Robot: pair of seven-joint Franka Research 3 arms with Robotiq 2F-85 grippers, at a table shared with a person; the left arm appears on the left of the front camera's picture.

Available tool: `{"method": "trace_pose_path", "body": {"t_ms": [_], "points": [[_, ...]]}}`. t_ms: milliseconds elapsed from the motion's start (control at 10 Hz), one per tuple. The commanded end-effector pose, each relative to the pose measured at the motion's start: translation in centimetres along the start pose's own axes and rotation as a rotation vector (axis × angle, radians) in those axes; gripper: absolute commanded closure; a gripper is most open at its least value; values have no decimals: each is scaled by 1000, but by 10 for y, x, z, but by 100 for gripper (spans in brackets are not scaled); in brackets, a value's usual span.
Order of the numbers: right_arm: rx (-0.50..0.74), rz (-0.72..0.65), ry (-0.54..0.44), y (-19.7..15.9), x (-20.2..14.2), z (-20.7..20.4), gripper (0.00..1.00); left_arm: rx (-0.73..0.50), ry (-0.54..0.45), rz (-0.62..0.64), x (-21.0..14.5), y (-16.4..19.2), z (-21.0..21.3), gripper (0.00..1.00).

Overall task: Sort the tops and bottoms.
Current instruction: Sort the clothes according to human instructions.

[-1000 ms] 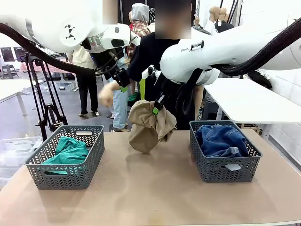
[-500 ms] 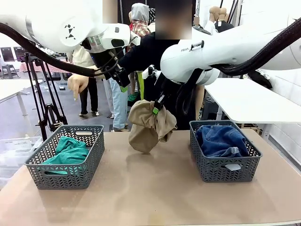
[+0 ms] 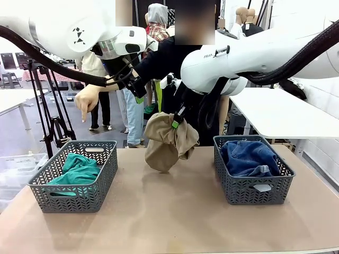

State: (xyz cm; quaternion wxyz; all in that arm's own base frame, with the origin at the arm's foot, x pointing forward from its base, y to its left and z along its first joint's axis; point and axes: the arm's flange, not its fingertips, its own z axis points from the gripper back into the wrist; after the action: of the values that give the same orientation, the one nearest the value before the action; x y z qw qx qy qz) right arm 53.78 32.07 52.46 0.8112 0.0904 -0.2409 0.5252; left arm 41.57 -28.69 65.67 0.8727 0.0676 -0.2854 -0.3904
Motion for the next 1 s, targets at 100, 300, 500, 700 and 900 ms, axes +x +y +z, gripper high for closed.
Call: {"method": "trace_pose_path", "body": {"t_ms": [100,300,500,700,900], "points": [[-2,12,-8,-3,1,3,100,3,-7,4,-1,2,1,1],[-2,12,-8,-3,1,3,100,0,0,0,0,0,0,1],[-2,12,-8,-3,1,3,100,60,71,35,-41,18,25,1],[-2,12,-8,-3,1,3,100,54,95,77,-82,30,42,1],[-2,12,-8,-3,1,3,100,114,67,135,-110,44,63,1]]}}
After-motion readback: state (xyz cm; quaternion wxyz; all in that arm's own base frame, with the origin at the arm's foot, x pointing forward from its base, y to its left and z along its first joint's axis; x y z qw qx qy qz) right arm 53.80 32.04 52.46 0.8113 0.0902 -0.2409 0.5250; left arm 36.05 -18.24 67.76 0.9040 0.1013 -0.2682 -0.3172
